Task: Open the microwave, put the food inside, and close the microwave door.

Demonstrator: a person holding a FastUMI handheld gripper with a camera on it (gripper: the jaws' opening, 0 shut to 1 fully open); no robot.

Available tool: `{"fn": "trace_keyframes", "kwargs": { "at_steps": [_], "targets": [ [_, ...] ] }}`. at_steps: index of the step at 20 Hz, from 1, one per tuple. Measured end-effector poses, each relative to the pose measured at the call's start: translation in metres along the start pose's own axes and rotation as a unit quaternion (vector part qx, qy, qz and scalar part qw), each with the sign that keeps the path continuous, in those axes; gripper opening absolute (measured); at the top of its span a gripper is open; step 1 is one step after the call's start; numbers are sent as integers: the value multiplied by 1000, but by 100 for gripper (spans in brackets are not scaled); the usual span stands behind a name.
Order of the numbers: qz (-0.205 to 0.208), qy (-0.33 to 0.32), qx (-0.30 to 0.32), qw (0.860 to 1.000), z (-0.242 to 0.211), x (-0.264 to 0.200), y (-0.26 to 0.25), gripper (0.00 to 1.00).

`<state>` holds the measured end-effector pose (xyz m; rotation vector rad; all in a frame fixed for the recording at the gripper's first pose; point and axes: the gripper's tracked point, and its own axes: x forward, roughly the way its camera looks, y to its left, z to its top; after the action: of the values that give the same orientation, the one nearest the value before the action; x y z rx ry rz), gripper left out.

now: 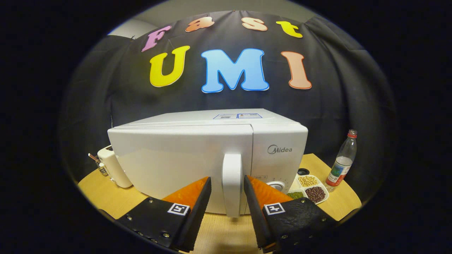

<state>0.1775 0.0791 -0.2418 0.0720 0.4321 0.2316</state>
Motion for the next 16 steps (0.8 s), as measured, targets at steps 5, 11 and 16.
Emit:
{"fn": "trace_keyframes", "kwargs": {
  "at_steps": [5,11,16],
  "targets": [
    [-41,11,6,999,-1,8,-8,31],
    [-27,40,-17,999,-4,2,-4,11],
    [-26,65,-16,997,-5,1,-4,11]
  ]
}}
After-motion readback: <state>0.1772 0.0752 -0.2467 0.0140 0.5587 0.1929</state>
